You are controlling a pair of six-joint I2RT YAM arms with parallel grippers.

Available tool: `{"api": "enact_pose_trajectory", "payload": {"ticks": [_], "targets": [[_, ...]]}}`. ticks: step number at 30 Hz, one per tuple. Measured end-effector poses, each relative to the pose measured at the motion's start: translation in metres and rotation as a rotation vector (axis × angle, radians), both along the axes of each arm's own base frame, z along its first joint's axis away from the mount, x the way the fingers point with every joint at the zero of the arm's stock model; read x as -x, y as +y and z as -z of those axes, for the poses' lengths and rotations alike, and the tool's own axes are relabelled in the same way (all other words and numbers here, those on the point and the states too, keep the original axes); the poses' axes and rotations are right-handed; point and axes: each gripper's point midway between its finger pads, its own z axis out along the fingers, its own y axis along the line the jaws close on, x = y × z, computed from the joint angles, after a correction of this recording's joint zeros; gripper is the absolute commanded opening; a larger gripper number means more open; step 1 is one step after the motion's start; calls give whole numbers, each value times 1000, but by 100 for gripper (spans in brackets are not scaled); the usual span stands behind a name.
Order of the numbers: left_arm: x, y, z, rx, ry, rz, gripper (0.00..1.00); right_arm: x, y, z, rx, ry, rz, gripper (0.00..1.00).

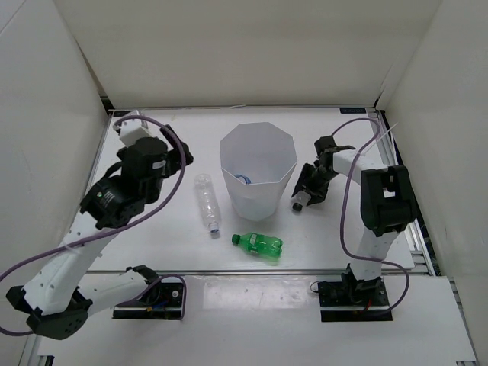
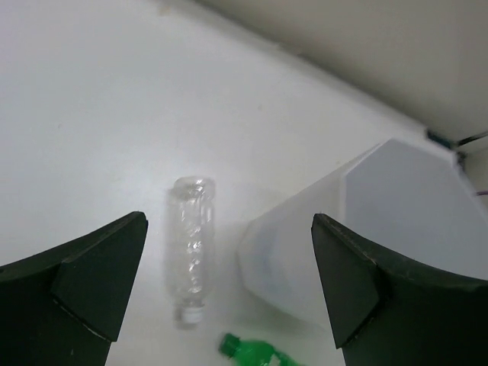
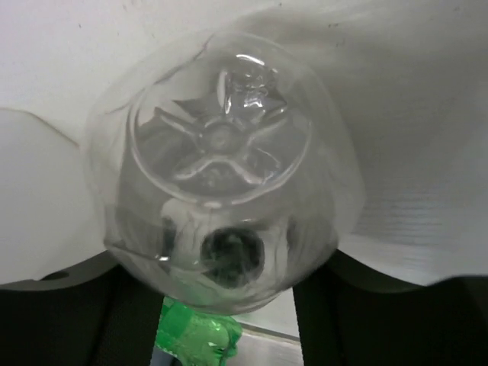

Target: Put the plastic bottles in the bin

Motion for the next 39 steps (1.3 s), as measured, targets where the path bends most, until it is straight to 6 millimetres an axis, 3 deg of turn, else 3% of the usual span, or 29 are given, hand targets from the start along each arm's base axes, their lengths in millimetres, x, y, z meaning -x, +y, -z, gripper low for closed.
{"api": "enact_pose_trajectory", "payload": {"ticks": [1,4,6,8,11,15,16,18,21,22,23,24,26,29,31,33,35,39], "targets": [[-1,0,16,-16,44,-8,100,0,1,1,-5,1,-2,47],[0,3,57,-49,160,-32,100,-1,-2,-4,4,-20,-3,32],[2,6,75,-54,209,-52,100,1,-6,-14,16,-49,5,29],[3,9,92,-49,249,-78,100,9,-15,-41,25,-102,29,27],[4,17,124,-39,305,-131,100,13,-25,-116,11,-260,88,26],[8,28,183,-24,406,-201,100,5,-19,-254,-81,-618,122,26],[11,30,205,-13,442,-213,100,6,-14,-290,-113,-715,110,29],[14,31,224,-2,480,-222,100,12,-1,-350,-179,-856,68,30],[9,23,243,12,528,-219,100,18,34,-424,-275,-1015,-48,41],[4,18,248,14,539,-212,100,18,46,-432,-293,-1030,-85,46],[1,15,254,8,560,-206,100,19,62,-436,-309,-1030,-134,78],[-3,10,261,-5,586,-197,100,16,78,-435,-323,-1021,-170,88],[-14,1,270,-34,625,-172,100,12,108,-416,-329,-959,-252,100],[-29,-11,279,-59,660,-143,100,4,136,-353,-271,-770,-325,100],[-35,-15,282,-65,668,-131,100,6,141,-312,-214,-647,-348,100],[-39,-19,283,-65,671,-120,100,13,136,-293,-171,-586,-355,100],[-42,-22,285,-65,672,-111,100,21,124,-295,-148,-588,-348,100],[-45,-28,299,-62,708,-87,100,38,95,-341,-169,-723,-305,100]]}}
